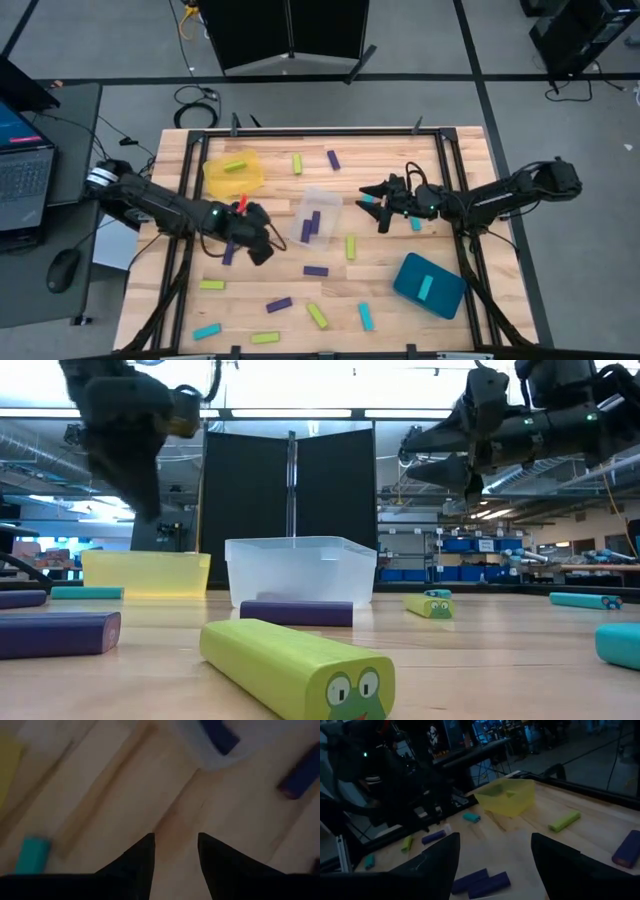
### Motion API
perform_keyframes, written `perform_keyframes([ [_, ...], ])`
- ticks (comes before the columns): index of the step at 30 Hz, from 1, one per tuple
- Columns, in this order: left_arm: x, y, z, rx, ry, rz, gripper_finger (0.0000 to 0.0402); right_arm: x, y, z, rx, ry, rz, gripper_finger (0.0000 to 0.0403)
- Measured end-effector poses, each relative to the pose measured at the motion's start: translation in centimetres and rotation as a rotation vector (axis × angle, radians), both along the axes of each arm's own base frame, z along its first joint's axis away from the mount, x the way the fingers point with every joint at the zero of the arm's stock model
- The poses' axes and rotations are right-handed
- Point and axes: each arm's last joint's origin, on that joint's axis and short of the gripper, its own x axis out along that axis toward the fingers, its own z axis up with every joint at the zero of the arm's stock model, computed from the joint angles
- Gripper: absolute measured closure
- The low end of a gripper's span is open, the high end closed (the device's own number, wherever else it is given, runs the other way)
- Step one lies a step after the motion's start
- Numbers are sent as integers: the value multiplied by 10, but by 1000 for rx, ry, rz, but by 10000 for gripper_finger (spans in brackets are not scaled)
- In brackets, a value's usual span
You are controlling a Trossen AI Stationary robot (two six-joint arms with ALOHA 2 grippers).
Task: Sort blocks
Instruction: Put the violet block into the transparent bin
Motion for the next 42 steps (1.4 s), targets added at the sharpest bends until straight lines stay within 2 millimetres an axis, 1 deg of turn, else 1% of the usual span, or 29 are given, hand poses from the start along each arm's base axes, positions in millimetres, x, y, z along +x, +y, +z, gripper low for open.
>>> perform_keyframes([
  [7,-16,-10,-5,-29,56,185,235,0,6,-1,-3,5,31,149],
  [11,-28,-13,-15,-57,113,296,208,1,9,0,-13,0,44,150],
  [18,-43,-21,-34,-121,192,404,158,1,10,1,-25,-6,49,151],
  [22,-49,-26,-41,-145,228,422,138,1,10,0,-27,-4,48,150],
  [26,-55,-29,-51,-151,273,438,129,1,10,1,-27,-5,47,154],
  [33,-54,-31,-68,-179,253,435,128,0,9,1,-29,-4,27,155],
  [36,-58,-30,-78,-189,245,427,128,0,9,0,-29,-4,26,156],
  [42,-60,-30,-85,-201,224,421,128,1,9,1,-30,-4,23,156],
])
